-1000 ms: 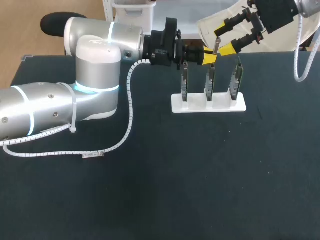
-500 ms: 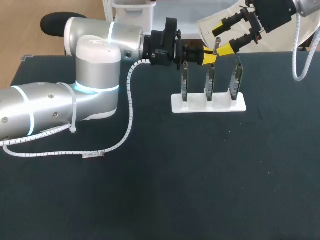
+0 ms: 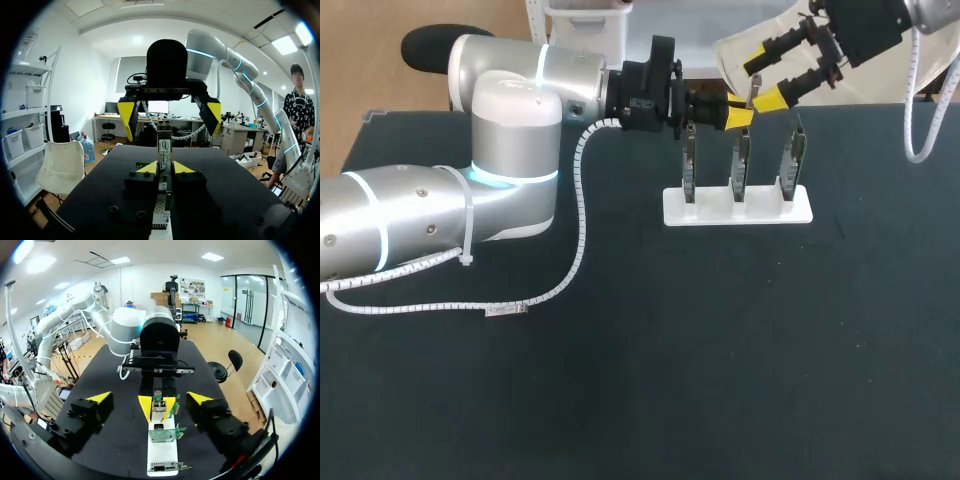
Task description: Pick up the optical module with the left hand, and insert it into the network port with the right hand.
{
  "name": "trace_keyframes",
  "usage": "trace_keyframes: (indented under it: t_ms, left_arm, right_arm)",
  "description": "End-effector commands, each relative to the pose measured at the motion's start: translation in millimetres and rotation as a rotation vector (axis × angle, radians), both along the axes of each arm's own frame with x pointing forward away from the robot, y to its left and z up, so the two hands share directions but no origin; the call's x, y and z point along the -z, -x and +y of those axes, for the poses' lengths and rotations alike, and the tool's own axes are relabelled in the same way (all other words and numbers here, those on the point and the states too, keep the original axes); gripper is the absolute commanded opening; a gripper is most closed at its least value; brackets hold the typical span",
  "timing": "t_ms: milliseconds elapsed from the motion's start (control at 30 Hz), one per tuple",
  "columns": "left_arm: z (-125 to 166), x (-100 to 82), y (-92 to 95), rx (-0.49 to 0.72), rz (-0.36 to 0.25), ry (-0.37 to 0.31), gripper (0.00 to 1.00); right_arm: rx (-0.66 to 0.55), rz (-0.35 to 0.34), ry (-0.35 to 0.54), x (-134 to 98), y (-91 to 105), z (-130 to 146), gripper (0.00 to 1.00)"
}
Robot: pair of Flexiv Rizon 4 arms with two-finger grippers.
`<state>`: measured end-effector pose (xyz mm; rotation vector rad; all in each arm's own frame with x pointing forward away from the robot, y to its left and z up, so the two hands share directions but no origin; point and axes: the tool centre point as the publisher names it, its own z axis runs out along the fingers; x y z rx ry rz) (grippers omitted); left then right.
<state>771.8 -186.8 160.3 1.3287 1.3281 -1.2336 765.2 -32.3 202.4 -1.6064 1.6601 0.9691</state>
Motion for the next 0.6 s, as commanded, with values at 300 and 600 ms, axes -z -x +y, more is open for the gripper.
trace_keyframes:
  t_ms: [300,600]
  left_arm:
    - [0.5,0.0,1.2,-0.003,-0.002,0.0,0.0]
    - [0.5,0.0,1.2,-0.003,-0.002,0.0,0.0]
  right_arm:
    - [0.004,-0.007,0.001,1.4,1.0,1.1,0.0]
    - [0.005,-0.008,0.001,1.7,2.3,0.2,0.0]
